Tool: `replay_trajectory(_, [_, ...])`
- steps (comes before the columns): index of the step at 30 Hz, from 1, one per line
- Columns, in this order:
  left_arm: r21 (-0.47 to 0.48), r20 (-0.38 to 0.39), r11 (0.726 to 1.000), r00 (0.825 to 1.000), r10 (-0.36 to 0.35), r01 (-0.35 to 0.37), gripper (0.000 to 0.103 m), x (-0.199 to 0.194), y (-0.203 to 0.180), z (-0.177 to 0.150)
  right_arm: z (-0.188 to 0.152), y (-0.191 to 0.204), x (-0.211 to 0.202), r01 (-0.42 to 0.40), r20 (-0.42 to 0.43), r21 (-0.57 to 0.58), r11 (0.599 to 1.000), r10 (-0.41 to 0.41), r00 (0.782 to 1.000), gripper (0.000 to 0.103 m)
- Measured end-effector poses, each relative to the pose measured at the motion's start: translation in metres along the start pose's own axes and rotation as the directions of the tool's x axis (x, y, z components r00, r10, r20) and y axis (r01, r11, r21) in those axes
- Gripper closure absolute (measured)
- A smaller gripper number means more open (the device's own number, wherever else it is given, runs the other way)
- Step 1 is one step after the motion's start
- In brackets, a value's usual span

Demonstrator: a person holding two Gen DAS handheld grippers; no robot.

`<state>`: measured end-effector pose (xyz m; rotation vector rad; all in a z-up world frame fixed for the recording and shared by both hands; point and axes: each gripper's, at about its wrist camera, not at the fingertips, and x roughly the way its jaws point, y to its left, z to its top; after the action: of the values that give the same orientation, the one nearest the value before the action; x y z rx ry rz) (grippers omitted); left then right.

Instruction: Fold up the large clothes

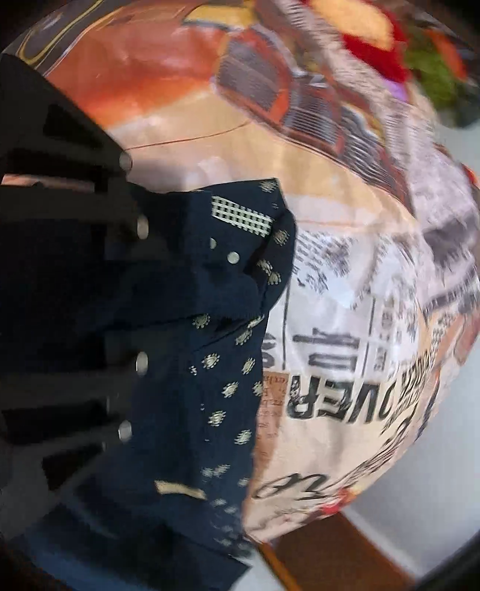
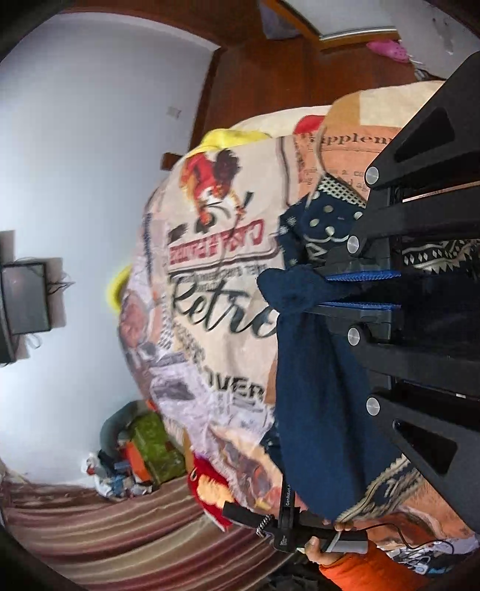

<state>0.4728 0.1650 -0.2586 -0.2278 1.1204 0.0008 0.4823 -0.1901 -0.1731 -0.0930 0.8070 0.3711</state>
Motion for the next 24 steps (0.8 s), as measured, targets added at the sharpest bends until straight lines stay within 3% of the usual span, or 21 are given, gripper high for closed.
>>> replay_trajectory(4, [0.071, 0.104, 0.994, 0.991, 0.081, -0.089, 0.090, -0.023, -0.017, -0.006, -0.011, -0.014, 0.029, -0.020, -0.083, 0.024, 1.000, 0.022, 0.996, 0.096])
replay_trajectory(9, [0.033, 0.233, 0.984, 0.958, 0.165, -0.178, 0.091, -0.060, -0.010, -0.001, -0.022, -0.022, 0.035, -0.095, -0.136, 0.066, 0.993, 0.103, 0.985, 0.095])
replay_trajectory(12, [0.005, 0.284, 0.981, 0.941, 0.184, -0.194, 0.091, -0.075, 0.000, 0.009, -0.020, -0.023, 0.026, -0.055, -0.145, 0.051, 0.997, 0.062, 0.988, 0.087])
replay_trajectory(16, [0.005, 0.285, 0.984, 0.943, 0.170, -0.178, 0.091, -0.073, 0.002, 0.020, -0.012, -0.030, 0.010, -0.066, -0.103, 0.054, 0.996, 0.071, 0.992, 0.079])
replay_trajectory(18, [0.017, 0.276, 0.981, 0.944, 0.181, -0.193, 0.091, -0.065, -0.004, 0.022, -0.005, -0.036, 0.007, -0.081, -0.074, 0.093, 0.992, 0.088, 0.993, 0.046])
replay_trajectory(19, [0.025, 0.265, 0.980, 0.947, 0.183, -0.196, 0.091, -0.059, -0.007, 0.021, -0.003, -0.036, 0.007, -0.087, -0.058, 0.104, 0.991, 0.093, 0.994, 0.039])
replay_trajectory(24, [0.036, 0.225, 0.981, 0.958, 0.179, -0.192, 0.091, -0.042, -0.008, 0.013, 0.017, -0.030, 0.034, -0.107, -0.061, 0.126, 0.986, 0.115, 0.991, 0.037])
